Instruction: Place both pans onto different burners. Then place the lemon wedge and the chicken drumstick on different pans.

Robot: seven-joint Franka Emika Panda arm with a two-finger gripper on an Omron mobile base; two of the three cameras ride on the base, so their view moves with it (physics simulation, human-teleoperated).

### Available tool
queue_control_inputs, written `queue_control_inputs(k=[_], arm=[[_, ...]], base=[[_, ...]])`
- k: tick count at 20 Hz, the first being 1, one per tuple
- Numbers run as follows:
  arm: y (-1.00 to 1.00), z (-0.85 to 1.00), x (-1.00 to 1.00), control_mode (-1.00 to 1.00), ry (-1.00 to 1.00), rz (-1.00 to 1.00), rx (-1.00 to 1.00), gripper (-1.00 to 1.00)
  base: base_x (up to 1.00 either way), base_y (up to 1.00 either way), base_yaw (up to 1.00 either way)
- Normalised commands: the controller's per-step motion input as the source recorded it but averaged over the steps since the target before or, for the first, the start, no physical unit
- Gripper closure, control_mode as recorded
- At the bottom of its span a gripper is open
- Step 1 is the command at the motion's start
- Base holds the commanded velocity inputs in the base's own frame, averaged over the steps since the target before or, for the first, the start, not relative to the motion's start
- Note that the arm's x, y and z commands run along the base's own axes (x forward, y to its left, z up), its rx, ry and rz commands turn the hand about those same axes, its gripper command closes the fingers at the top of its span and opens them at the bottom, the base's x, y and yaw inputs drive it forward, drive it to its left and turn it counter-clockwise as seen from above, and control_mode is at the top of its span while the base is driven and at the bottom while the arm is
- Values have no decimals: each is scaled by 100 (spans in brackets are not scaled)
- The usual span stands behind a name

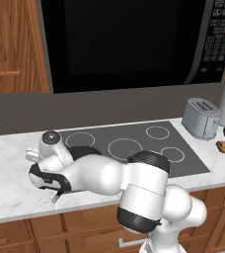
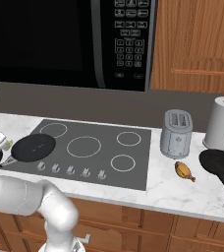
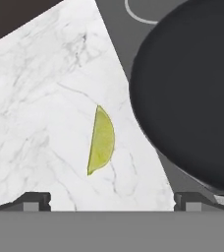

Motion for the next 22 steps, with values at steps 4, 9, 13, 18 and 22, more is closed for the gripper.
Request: queue_control_inputs(k=[4, 9, 13, 18, 22], arm=[[0, -9, 23, -100, 0, 0, 0, -100], [0, -13, 24, -100, 0, 0, 0, -100], [7, -18, 24, -100, 0, 0, 0, -100], [10, -18, 23, -100, 0, 0, 0, -100], [14, -13, 23, -100, 0, 0, 0, -100]], base=[[0, 0, 0], [0, 0, 0], [0, 0, 0], [0, 0, 0], [0, 0, 0]])
